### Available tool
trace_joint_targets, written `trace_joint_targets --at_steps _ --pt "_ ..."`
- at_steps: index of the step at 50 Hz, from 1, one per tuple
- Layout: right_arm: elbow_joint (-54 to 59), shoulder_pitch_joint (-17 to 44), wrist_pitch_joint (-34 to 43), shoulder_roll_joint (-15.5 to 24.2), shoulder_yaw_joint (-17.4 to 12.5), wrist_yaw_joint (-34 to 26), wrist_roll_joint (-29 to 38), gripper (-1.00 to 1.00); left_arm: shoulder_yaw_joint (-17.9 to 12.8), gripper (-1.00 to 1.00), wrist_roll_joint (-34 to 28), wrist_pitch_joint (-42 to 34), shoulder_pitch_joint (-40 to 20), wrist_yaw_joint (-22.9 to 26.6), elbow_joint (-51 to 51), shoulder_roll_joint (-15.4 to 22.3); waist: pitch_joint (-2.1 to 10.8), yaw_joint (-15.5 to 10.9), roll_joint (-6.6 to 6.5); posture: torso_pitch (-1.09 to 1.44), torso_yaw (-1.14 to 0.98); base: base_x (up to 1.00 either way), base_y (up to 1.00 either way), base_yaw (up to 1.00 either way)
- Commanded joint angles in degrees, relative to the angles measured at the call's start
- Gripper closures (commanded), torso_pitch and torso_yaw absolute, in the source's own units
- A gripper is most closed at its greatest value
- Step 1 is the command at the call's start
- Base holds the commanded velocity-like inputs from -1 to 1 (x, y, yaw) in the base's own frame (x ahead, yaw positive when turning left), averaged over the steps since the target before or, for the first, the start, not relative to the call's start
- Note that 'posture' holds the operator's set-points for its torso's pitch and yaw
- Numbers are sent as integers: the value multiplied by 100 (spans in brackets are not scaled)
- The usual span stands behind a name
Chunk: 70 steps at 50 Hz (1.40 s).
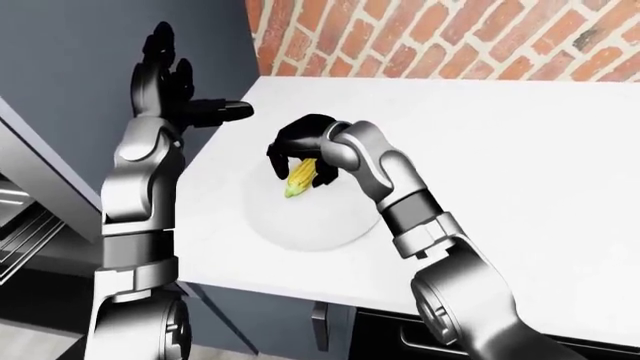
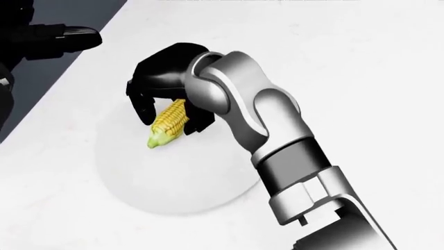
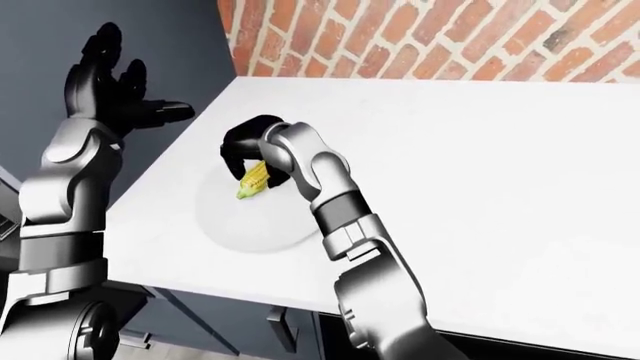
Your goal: Place the corn on the rack of the oven.
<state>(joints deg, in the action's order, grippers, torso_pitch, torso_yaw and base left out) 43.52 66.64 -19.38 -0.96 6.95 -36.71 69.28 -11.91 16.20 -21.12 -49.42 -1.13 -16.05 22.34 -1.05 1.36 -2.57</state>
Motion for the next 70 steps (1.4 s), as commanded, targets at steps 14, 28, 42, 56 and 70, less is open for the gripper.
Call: trace_joint_targets --at_steps 14,28,42,56,70 --pt "24 71 -60 -33 21 -50 -23 67 -68 -100 1 168 -218 -4 201 91 126 -7 -35 0 0 0 0 0" --pt "-105 434 -29 80 -72 -200 -169 99 -51 -100 -22 191 -191 14 194 62 83 5 -39 0 0 0 0 0" --pt "-188 849 382 164 -182 -351 -326 100 -65 -100 -10 172 -201 8 216 77 10 27 -45 0 0 0 0 0" --pt "-703 1295 1637 339 -403 -991 -931 100 -71 -100 7 147 -158 8 299 79 -15 7 -46 0 0 0 0 0" --pt "-836 1594 2121 1027 -478 -1703 -858 100 -75 -100 6 119 -189 -3 311 86 -10 -31 -9 0 0 0 0 0"
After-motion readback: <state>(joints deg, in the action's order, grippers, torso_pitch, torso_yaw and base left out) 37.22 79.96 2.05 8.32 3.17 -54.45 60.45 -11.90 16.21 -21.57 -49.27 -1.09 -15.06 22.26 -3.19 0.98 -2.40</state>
